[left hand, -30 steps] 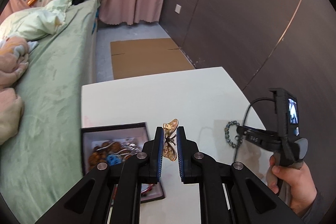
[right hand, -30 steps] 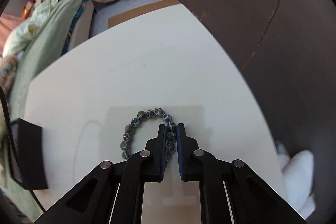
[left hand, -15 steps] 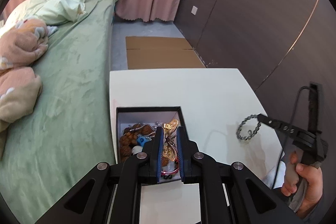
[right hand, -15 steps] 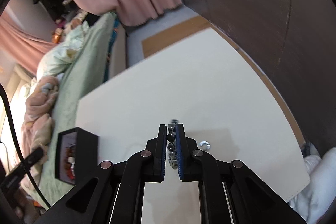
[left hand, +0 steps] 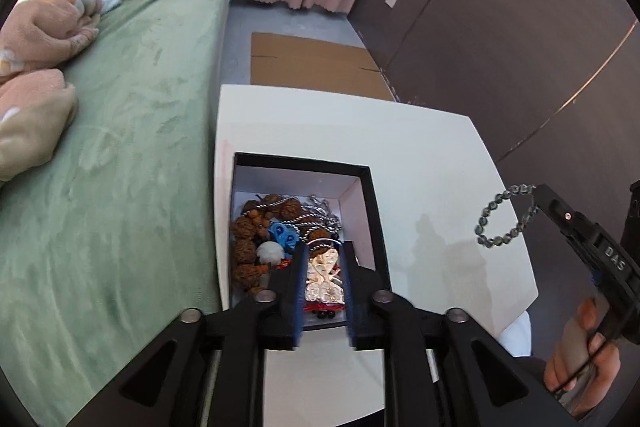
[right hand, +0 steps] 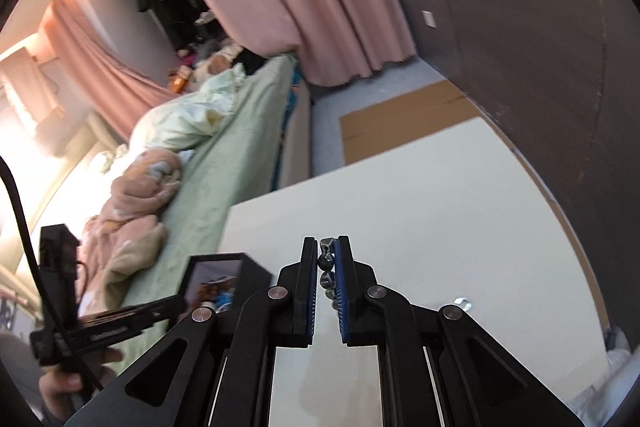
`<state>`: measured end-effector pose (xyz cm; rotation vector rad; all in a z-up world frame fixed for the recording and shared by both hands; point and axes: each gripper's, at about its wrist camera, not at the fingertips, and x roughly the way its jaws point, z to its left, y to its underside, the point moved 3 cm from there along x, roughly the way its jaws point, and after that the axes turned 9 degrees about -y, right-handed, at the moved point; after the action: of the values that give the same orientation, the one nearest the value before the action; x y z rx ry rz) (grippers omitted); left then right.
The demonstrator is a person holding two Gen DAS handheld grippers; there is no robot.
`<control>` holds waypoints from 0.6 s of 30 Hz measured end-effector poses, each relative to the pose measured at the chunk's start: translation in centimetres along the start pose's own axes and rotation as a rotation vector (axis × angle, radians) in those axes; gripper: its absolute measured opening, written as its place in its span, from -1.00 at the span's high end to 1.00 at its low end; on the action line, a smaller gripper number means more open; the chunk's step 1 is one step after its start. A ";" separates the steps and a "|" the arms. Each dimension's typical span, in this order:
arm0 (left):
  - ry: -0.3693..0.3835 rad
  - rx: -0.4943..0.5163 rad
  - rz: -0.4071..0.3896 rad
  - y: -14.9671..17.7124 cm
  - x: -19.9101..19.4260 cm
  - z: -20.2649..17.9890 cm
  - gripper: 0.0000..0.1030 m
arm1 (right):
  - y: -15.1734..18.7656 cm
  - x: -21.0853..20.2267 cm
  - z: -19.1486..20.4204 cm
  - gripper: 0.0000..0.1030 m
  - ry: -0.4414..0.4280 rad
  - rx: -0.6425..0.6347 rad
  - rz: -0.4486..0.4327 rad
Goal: Organize jewelry
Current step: 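Open the left tool over the box while the right tool drops the grey bracelet in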
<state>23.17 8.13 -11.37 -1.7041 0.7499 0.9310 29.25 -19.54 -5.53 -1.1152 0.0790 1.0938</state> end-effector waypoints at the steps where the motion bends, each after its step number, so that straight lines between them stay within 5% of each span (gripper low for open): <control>1: 0.002 -0.005 -0.009 0.1 -0.2 0.1 0.18 | 0.1 0.1 0.4 0.81 -0.016 -0.004 0.000; 3: 0.009 -0.022 -0.036 0.2 -0.9 0.5 -0.23 | 0.2 0.5 1.1 0.81 -0.050 -0.009 0.005; 18: 0.006 -0.086 -0.059 1.5 -3.0 3.3 -0.24 | 2.2 4.1 6.6 0.81 -0.233 -0.017 0.049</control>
<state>19.64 10.98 -10.19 -1.7951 0.6690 0.9293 26.77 -11.89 -5.98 -0.9984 -0.0874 1.2634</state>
